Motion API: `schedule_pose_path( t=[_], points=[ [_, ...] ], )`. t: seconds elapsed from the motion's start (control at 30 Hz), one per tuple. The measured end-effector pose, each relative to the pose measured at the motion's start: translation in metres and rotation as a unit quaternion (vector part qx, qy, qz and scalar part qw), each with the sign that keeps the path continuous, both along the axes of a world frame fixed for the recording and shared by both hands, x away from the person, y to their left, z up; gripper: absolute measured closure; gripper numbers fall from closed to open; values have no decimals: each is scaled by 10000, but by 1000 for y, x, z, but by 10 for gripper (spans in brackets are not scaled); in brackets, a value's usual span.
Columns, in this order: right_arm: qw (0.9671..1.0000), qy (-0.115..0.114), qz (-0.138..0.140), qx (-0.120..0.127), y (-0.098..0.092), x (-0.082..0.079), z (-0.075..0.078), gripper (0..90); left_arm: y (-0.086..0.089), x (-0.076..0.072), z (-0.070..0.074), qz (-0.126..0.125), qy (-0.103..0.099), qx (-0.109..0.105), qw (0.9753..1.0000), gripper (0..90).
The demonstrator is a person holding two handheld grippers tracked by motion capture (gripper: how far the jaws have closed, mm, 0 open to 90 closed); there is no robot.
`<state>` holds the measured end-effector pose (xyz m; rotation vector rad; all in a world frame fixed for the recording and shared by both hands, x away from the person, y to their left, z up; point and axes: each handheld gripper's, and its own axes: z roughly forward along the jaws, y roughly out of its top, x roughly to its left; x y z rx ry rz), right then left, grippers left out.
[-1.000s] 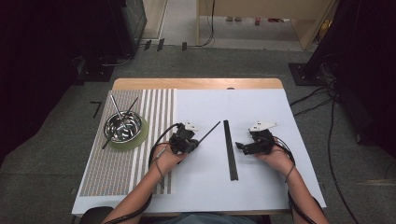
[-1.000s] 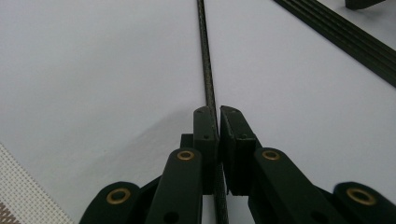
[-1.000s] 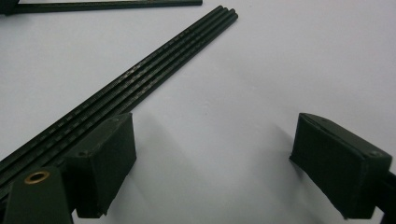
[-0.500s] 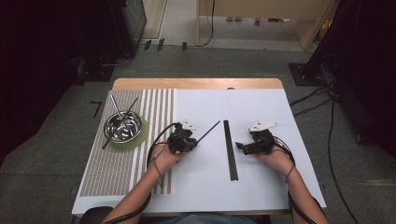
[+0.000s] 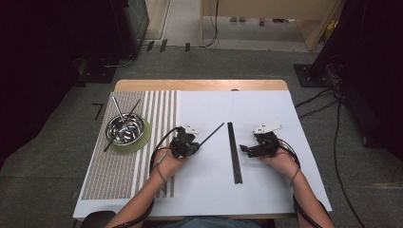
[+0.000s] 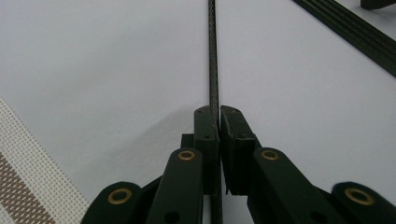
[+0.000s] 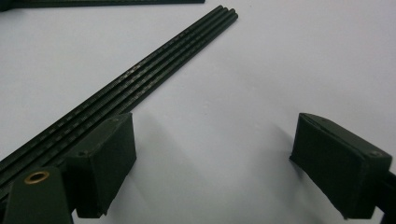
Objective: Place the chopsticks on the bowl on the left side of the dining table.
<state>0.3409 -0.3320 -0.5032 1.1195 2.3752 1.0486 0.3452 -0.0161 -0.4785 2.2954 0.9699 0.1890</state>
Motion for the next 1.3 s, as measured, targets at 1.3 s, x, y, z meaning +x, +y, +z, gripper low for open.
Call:
schedule_pose_path(
  t=[1.3],
  points=[
    [10000, -5, 4, 1, 0, 0, 0, 133, 36, 18, 29, 240, 15, -411, 9989, 875]
  ],
)
